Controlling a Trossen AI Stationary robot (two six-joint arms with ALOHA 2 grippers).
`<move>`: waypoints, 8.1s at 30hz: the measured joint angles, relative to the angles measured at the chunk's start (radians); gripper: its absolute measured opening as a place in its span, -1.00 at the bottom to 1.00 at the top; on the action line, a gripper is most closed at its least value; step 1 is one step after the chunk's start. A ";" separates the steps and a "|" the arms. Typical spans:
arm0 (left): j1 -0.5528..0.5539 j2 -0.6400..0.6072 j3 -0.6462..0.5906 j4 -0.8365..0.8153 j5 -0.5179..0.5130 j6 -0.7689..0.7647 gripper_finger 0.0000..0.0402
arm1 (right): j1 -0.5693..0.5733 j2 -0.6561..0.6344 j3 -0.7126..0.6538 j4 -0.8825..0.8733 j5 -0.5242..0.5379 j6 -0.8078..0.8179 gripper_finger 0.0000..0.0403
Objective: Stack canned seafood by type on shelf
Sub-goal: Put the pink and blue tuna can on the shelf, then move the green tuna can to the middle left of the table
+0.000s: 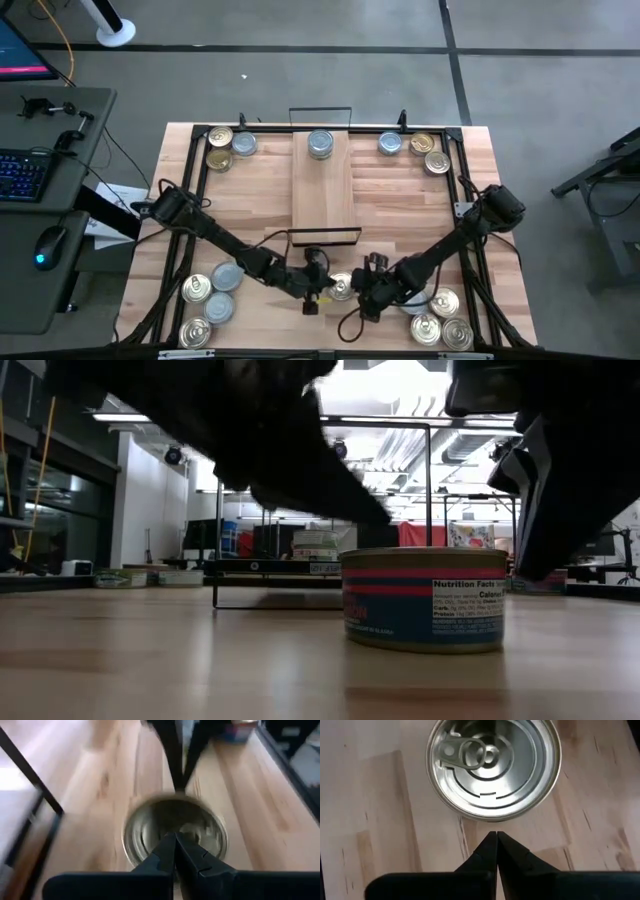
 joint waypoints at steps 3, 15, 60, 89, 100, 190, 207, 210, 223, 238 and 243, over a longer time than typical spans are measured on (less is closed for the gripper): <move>-0.008 0.023 -0.002 0.008 0.037 -0.010 -1.00 | -0.017 0.000 0.000 -0.001 0.005 -0.009 -1.00; -0.042 0.039 0.001 -0.035 0.036 -0.053 -1.00 | -0.048 -0.004 0.001 0.098 -0.014 -0.001 -1.00; -0.026 -0.508 -0.319 -0.171 0.027 -0.080 -1.00 | -0.081 0.243 0.756 -0.617 0.092 0.794 -1.00; -0.084 -0.534 -0.318 -0.113 0.277 -0.079 -1.00 | -0.199 0.367 0.756 -0.629 0.090 1.044 0.64; -0.090 -0.534 -0.318 -0.101 0.277 -0.098 -1.00 | -0.224 0.385 0.756 -0.642 0.112 1.023 0.52; 0.849 -0.988 -0.080 -0.798 0.288 0.035 -1.00 | -1.049 -0.055 -0.090 0.519 -0.421 0.500 0.42; 0.958 -0.856 -0.252 -1.132 -0.124 -0.462 -1.00 | -1.158 -0.329 -0.091 0.249 -0.483 0.179 0.43; 1.005 -0.827 -0.319 -1.039 -0.142 -0.571 -1.00 | -1.159 -0.376 -0.091 0.211 -0.472 0.173 0.43; 1.098 -0.705 -0.433 -0.843 -0.396 -0.779 -1.00 | -1.159 -0.427 -0.091 0.174 -0.476 0.156 0.43; 1.055 -0.697 -0.449 -0.859 -0.392 -0.795 -1.00 | -1.159 -0.427 -0.091 0.174 -0.480 0.148 0.43; 0.909 -0.697 -0.449 -0.896 -0.368 -0.805 -1.00 | -1.159 -0.427 -0.091 0.174 -0.480 0.130 0.43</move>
